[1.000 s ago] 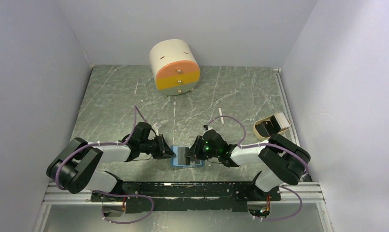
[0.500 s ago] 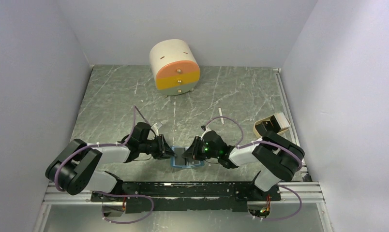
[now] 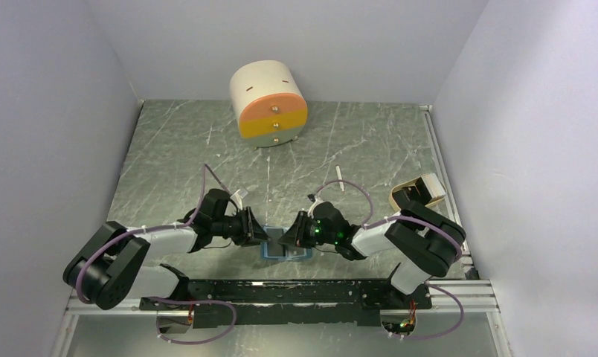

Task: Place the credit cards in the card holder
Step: Insert the credit card into the card holder, then turn over the card slot in the card holder.

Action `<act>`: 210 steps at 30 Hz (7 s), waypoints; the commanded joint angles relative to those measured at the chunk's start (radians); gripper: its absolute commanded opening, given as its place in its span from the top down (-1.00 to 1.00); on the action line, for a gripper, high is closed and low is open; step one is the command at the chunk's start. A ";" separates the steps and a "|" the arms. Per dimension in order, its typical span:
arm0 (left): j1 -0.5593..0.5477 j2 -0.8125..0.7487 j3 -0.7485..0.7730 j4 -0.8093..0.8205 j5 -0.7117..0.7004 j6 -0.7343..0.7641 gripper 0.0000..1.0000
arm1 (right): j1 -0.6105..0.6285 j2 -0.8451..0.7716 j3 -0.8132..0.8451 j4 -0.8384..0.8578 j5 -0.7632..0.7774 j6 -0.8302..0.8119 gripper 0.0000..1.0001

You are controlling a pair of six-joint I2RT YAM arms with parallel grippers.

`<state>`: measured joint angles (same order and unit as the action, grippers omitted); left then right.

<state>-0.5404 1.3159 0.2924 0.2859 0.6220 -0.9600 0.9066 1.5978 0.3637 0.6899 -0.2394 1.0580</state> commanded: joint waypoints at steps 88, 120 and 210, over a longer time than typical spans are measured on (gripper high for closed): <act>-0.024 -0.122 0.158 -0.278 -0.085 0.087 0.45 | 0.020 0.035 0.221 -0.371 0.030 -0.208 0.73; -0.035 -0.052 0.210 -0.416 -0.232 0.145 0.58 | 0.022 0.014 0.208 -0.372 0.064 -0.215 0.66; -0.001 0.015 0.280 -0.412 -0.028 0.224 0.68 | -0.579 -0.411 0.538 -1.103 0.468 -0.737 -0.23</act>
<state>-0.5518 1.3411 0.5625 -0.1452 0.5232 -0.7876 0.4248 1.1778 0.8791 -0.3149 0.1745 0.4080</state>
